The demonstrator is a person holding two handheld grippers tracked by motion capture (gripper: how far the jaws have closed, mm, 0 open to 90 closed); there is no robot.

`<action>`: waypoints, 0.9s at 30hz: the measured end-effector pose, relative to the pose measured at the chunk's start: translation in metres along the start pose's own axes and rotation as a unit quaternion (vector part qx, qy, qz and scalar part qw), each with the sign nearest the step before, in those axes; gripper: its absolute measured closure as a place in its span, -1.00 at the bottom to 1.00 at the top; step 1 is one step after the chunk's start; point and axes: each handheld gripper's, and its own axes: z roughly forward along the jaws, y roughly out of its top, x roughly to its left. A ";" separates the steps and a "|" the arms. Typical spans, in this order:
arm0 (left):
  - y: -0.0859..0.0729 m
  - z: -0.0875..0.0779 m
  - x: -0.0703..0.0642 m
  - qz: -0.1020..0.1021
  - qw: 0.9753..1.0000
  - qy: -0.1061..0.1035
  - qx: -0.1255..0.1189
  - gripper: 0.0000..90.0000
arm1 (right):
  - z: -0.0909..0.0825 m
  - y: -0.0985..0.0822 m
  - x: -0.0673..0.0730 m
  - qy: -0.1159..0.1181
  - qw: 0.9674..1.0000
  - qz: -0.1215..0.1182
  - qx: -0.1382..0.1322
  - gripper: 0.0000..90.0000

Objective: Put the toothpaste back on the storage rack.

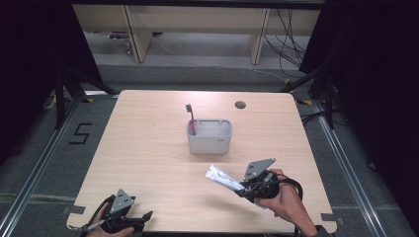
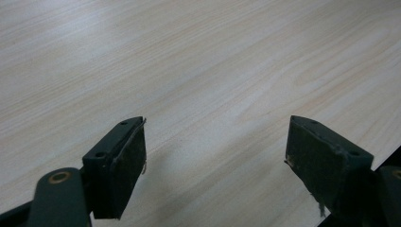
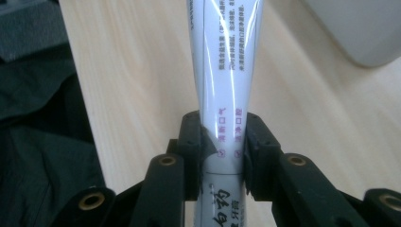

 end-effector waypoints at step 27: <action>-0.001 -0.002 0.005 0.001 1.000 -0.001 0.002 -0.55 | -0.013 0.051 -0.044 -0.022 0.987 0.038 -0.157 0.62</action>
